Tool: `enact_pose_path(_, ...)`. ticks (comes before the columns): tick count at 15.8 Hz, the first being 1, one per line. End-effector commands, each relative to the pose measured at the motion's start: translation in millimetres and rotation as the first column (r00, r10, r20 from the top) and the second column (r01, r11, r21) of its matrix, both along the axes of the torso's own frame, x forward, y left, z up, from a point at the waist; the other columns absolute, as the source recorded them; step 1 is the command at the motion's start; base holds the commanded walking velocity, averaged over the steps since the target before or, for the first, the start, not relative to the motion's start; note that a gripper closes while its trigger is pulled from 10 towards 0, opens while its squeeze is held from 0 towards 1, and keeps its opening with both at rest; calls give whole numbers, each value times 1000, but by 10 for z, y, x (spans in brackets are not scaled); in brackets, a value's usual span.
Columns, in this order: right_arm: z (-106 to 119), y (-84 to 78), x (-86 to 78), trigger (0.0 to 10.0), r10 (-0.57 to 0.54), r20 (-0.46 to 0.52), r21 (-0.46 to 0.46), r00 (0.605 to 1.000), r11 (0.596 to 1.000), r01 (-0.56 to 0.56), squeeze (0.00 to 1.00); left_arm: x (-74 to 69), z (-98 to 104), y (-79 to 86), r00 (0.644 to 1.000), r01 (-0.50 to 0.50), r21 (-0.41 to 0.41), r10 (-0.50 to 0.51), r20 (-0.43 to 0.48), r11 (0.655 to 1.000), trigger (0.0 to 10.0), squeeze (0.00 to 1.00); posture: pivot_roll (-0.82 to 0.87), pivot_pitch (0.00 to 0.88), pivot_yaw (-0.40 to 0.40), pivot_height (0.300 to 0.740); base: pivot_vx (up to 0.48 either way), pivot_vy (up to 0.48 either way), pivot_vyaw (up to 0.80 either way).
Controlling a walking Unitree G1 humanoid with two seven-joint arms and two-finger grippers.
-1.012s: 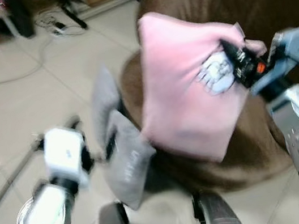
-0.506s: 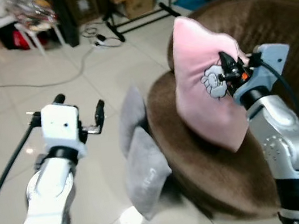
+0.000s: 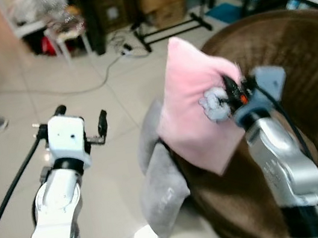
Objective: Move the pillow to the sofa from floor
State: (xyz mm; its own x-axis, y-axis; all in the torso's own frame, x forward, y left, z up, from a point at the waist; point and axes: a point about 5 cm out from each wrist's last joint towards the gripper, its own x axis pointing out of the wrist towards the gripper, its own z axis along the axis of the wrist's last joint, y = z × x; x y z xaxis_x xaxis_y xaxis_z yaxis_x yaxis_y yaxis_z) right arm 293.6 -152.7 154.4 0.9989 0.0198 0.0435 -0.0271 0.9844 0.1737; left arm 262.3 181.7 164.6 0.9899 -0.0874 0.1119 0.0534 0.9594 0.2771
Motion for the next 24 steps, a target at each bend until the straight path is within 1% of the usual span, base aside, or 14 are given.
enact_pose_path(1, 88, -74, -36, 10000, -26, 65, -23, 998, 999, 27, 0, 26, 25, 7, 1000, 3, 4, -4, 11, 1000, 10000, 0, 54, 0, 57, 740, 0, 0, 0)
enact_pose_path(3, 96, -151, -57, 10000, -43, 70, -50, 997, 998, 47, 0, 81, 87, -19, 1000, 21, 32, -21, 17, 999, 10000, 0, 42, 0, 109, 740, 0, 0, 0)
enact_pose_path(5, 130, -187, -59, 10000, -52, 85, -73, 995, 996, 58, 0, 101, 113, -63, 998, 49, 38, -50, 27, 998, 10000, 0, 31, 0, 94, 740, 0, 0, 0)
enact_pose_path(6, 113, -197, -89, 10000, -69, 81, -67, 994, 995, 75, 0, 101, 79, -71, 998, 52, 30, -53, 27, 998, 10000, 0, 25, 0, 54, 740, 0, 0, 0)
enact_pose_path(8, 17, -143, -132, 10000, -69, 46, -34, 997, 997, 70, 0, 60, 7, -46, 1000, 17, -10, -16, 22, 1000, 10000, 0, 37, 0, 24, 740, 0, 0, 0)
enact_pose_path(9, -77, -59, -139, 10000, -47, -1, -23, 999, 999, 47, 0, 13, -32, -39, 1000, -11, -22, 11, 18, 1000, 10000, 0, 51, 0, 4, 740, 0, 0, 0)
enact_pose_path(10, -105, -21, -129, 10000, -35, -21, -24, 999, 999, 35, 0, 7, -38, -37, 1000, -21, -6, 21, 14, 1000, 10000, 0, 56, 0, -7, 740, 0, 0, -800)
enact_pose_path(12, -100, -2, -70, 10000, -38, -30, -9, 999, 999, 37, 0, 51, 14, -68, 999, -8, 62, 5, 41, 998, 10000, 0, 84, 0, -38, 740, 0, 0, -800)
enact_pose_path(14, -90, 17, -27, 10000, -38, -23, -7, 999, 999, 38, 0, 63, 46, -50, 998, -2, 59, -1, 59, 998, 10000, 0, 85, 0, -31, 740, 0, 0, -800)
enact_pose_path(15, -51, 71, -9, 10000, -15, -6, -6, 1000, 1000, 15, 0, 34, 36, 0, 999, -15, 37, 13, 38, 999, 10000, 0, 88, 0, -19, 740, 0, 0, -800)
enact_pose_path(17, -48, 164, 1, 10000, 29, -3, -23, 1000, 999, -29, 0, 5, 47, 98, 998, -58, 44, 57, 33, 997, 10000, 0, 86, 0, -12, 740, 0, 0, -800)
enact_pose_path(19, -55, 162, -5, 10000, 33, -9, -13, 999, 999, -33, 0, 2, 75, 151, 993, -94, 19, 93, 67, 995, 10000, 0, 89, 0, -23, 740, 0, 0, -800)
enact_pose_path(21, -51, 155, 9, 10000, 29, -17, 2, 999, 1000, -29, 0, -19, 92, 163, 993, -99, 6, 99, 66, 995, 10000, 0, 86, 0, -31, 740, 0, 0, -800)
enact_pose_path(24, -68, 133, 26, 10000, 24, -28, 11, 999, 1000, -24, 0, -44, 90, 111, 997, -62, -6, 63, 54, 998, 10000, 0, 91, 0, -37, 740, 0, 0, -800)
